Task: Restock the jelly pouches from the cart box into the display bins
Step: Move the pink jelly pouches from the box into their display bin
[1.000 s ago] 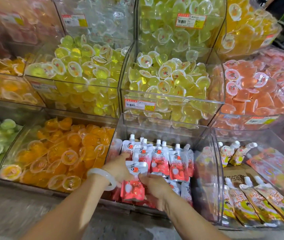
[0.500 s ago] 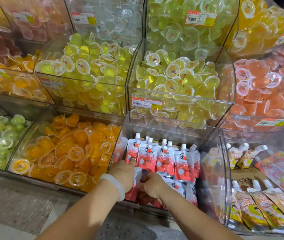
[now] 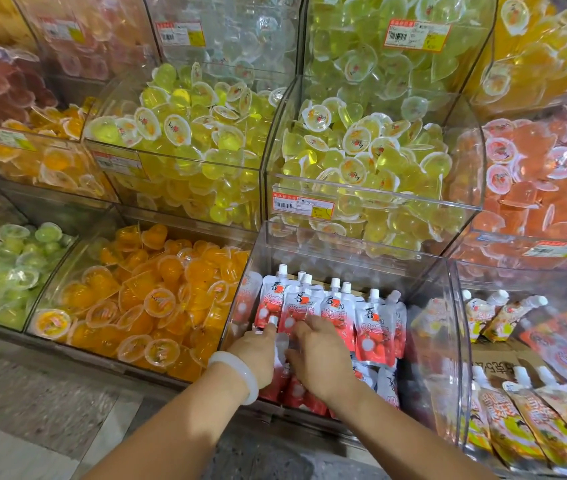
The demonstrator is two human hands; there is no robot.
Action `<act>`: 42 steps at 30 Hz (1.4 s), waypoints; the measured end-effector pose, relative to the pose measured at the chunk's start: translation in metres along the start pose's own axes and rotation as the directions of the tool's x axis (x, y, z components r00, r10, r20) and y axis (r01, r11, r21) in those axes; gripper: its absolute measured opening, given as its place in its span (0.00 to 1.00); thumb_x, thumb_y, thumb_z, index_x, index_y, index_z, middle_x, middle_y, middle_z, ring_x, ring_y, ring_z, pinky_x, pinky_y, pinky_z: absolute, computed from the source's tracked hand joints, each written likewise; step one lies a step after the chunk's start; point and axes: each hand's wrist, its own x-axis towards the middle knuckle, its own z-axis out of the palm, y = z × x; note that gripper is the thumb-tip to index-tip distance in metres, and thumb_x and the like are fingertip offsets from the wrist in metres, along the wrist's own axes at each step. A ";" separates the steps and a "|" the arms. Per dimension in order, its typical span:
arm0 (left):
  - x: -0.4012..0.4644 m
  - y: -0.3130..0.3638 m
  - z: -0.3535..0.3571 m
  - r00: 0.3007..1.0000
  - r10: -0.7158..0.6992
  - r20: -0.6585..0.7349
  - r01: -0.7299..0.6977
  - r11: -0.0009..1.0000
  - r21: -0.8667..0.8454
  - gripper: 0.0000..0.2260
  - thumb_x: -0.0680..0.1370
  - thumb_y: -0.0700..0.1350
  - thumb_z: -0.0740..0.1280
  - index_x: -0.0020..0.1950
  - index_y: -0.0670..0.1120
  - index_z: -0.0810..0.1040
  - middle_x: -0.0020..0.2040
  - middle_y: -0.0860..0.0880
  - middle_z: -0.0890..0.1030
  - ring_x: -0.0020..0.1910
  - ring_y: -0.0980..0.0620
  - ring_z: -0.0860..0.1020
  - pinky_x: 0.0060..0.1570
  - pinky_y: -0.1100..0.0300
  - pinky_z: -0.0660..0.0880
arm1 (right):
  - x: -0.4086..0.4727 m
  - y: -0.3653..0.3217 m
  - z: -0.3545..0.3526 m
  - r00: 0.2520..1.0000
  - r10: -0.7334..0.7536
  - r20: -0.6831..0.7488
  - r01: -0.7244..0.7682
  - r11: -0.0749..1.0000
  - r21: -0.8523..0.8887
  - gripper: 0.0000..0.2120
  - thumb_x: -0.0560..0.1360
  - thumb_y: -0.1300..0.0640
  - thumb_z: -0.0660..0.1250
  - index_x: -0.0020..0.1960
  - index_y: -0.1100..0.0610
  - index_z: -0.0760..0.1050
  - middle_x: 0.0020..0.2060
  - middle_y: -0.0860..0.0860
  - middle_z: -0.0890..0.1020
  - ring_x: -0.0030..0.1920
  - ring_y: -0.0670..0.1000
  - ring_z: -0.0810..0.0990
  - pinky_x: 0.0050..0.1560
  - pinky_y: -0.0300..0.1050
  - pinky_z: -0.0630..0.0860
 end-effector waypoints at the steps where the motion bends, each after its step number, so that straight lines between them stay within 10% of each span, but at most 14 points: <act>1: 0.001 -0.001 0.001 1.000 0.003 -0.020 -0.003 1.000 -0.023 0.33 0.78 0.40 0.63 0.78 0.48 0.47 0.67 0.40 0.70 0.64 0.42 0.72 0.59 0.54 0.72 | 0.000 0.002 0.000 0.998 -0.035 0.058 0.042 0.992 -0.120 0.21 0.54 0.50 0.79 0.46 0.52 0.81 0.44 0.50 0.81 0.47 0.55 0.81 0.42 0.44 0.78; 4: 0.005 -0.002 0.006 0.998 -0.026 -0.049 0.024 0.999 -0.039 0.33 0.79 0.44 0.63 0.78 0.49 0.48 0.68 0.41 0.71 0.65 0.44 0.73 0.61 0.55 0.71 | 0.004 0.010 0.001 0.969 -0.116 0.218 0.169 0.955 -0.244 0.34 0.64 0.49 0.76 0.68 0.47 0.71 0.70 0.55 0.69 0.70 0.59 0.68 0.69 0.59 0.63; 8: 0.010 -0.001 0.008 0.996 -0.049 -0.078 0.046 0.998 -0.041 0.34 0.78 0.45 0.65 0.78 0.50 0.48 0.69 0.43 0.70 0.66 0.44 0.72 0.61 0.55 0.71 | 0.002 0.021 -0.010 0.940 -0.106 0.324 0.212 0.926 -0.311 0.25 0.81 0.53 0.53 0.77 0.44 0.52 0.78 0.50 0.48 0.77 0.55 0.47 0.75 0.59 0.40; 33: 0.011 -0.006 0.013 0.999 0.041 -0.034 -0.043 0.997 -0.057 0.41 0.75 0.43 0.69 0.77 0.54 0.43 0.70 0.38 0.63 0.65 0.42 0.72 0.60 0.54 0.72 | 0.008 0.046 0.000 0.916 -0.191 0.353 0.287 0.926 -0.244 0.34 0.76 0.50 0.64 0.75 0.39 0.49 0.77 0.46 0.43 0.77 0.51 0.40 0.75 0.55 0.42; 42: 0.003 -0.013 0.004 0.981 0.190 -0.031 -0.192 0.975 -0.109 0.51 0.68 0.59 0.73 0.77 0.55 0.39 0.78 0.45 0.39 0.77 0.43 0.43 0.75 0.45 0.52 | -0.003 0.047 -0.005 0.951 -0.114 0.287 0.141 0.987 -0.074 0.47 0.67 0.39 0.71 0.77 0.46 0.48 0.78 0.50 0.46 0.77 0.53 0.42 0.76 0.52 0.45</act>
